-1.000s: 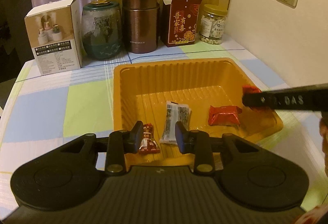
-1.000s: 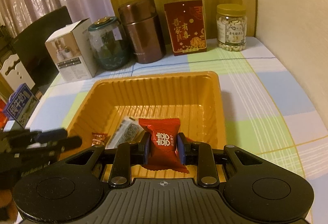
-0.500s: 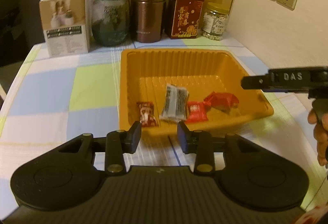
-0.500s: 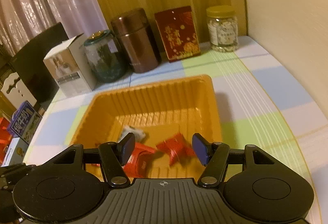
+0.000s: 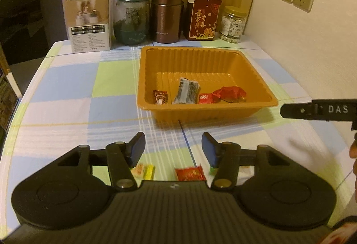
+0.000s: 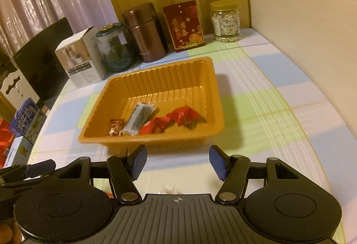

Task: Organize snacks
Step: 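Move both open tools back toward the loose candies on the table, then grasp the yellow-green candy with the left tool while the right tool grasps a red candy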

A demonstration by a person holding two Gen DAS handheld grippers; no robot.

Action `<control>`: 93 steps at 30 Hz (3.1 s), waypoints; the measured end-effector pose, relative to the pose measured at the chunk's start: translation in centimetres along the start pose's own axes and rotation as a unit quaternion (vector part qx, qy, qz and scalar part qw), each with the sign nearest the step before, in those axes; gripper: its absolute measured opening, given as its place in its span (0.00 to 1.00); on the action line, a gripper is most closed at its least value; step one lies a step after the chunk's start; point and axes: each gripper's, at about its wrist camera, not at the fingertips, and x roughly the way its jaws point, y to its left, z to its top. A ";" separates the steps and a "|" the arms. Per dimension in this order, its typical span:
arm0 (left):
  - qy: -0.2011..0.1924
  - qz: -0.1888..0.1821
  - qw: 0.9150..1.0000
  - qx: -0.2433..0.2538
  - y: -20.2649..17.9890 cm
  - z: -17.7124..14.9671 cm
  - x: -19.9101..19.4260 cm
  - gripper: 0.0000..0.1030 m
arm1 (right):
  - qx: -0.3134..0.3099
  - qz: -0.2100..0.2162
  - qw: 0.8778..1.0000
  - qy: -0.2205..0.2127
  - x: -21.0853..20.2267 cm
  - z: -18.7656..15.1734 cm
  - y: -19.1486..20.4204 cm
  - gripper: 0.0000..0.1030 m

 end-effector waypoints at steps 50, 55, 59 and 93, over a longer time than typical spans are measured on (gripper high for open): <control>0.021 0.044 0.998 -0.027 0.2 -9.0 -11.8 0.87 | 0.001 -0.019 0.999 0.030 -11.1 -10.5 1.3 0.64; 0.024 0.043 0.999 -0.023 0.6 -9.0 -11.1 0.88 | 0.004 -0.023 0.999 0.032 -10.6 -10.2 0.9 0.64; 0.032 0.044 0.998 -0.016 1.3 -8.9 -9.9 0.88 | 0.005 -0.023 0.999 0.030 -9.9 -9.7 0.4 0.64; 0.093 0.015 0.980 0.174 5.8 -5.3 4.9 0.80 | -0.204 0.040 0.970 0.128 7.6 -5.0 0.2 0.36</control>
